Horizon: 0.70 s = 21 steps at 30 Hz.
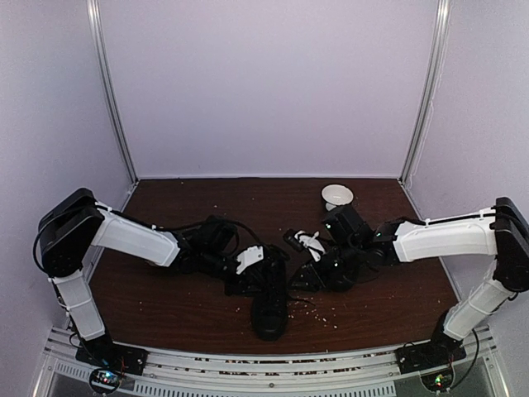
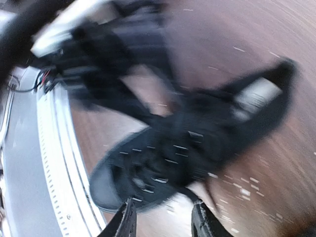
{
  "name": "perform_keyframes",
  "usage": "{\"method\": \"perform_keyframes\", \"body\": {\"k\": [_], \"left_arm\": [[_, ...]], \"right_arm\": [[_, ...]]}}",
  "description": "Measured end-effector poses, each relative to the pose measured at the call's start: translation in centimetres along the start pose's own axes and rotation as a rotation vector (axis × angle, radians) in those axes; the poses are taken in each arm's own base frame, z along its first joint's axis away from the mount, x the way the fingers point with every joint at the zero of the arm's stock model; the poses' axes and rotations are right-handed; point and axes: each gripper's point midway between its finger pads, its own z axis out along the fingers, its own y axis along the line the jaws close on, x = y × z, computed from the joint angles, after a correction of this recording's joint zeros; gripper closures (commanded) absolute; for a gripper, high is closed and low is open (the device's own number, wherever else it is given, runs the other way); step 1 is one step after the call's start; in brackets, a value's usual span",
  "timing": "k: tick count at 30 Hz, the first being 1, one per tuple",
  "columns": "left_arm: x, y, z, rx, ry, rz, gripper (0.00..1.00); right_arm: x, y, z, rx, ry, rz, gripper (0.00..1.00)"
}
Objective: Tie the shoes
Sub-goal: Tie the loops with the shoelace on the shoe.
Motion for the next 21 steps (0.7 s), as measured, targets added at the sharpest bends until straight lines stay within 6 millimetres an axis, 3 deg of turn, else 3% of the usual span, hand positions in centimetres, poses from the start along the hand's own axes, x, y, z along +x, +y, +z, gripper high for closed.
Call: {"method": "perform_keyframes", "body": {"k": [4, 12, 17, 21], "left_arm": [[0.0, 0.0, 0.0, 0.001, -0.001, -0.005, 0.74], [0.0, 0.0, 0.1, 0.002, -0.003, -0.012, 0.77], [0.4, -0.1, 0.3, 0.005, 0.002, -0.019, 0.78], [0.4, -0.1, 0.3, 0.006, -0.004, -0.02, 0.78]], "right_arm": [[-0.6, 2.1, 1.0, -0.017, -0.03, -0.076, 0.6], [-1.0, 0.6, 3.2, 0.027, -0.03, -0.079, 0.61], [-1.3, 0.9, 3.9, 0.016, -0.03, -0.095, 0.85], [-1.3, 1.0, 3.9, 0.016, -0.03, -0.097, 0.76]]}}
